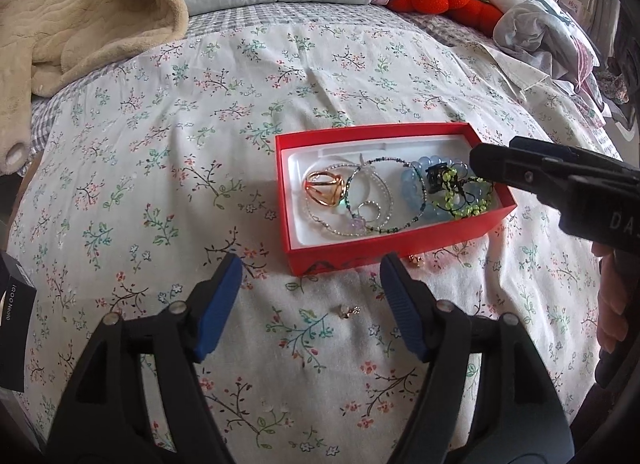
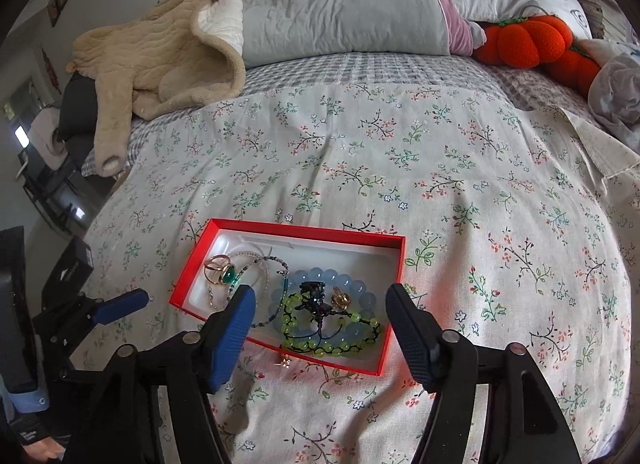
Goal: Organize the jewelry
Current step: 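Move the left tool to the small gold stud and grasp it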
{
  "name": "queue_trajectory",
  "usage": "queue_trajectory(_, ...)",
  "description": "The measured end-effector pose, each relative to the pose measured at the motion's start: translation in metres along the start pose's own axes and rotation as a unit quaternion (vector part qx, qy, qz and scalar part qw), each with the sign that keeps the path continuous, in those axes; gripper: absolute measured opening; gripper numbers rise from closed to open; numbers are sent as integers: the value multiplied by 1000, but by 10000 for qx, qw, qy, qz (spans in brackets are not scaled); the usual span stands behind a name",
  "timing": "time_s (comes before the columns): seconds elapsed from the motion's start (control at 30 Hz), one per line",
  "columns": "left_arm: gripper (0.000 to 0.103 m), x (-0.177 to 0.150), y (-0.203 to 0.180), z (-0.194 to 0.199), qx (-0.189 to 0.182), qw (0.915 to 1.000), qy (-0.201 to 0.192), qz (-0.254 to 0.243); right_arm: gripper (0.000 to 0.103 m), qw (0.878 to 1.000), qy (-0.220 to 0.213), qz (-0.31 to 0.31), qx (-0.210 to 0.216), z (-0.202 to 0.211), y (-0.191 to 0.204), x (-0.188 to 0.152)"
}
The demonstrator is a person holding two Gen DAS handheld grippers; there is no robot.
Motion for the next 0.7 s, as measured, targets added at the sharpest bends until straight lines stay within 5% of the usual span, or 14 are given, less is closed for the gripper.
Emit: queue_trajectory(0.7, 81, -53, 12, -13, 403, 9967, 364, -596, 77, 9967, 630, 452, -244, 16, 3, -69)
Point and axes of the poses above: each gripper's, at about its wrist camera, not at the fingertips, and z roughly against the way its jaws point, y to its left, x to its top, the point moved 7 cm from there along -z, roughly the way its jaws point, and after that the axes turned 13 degrees about z, right-handed, at the moved point
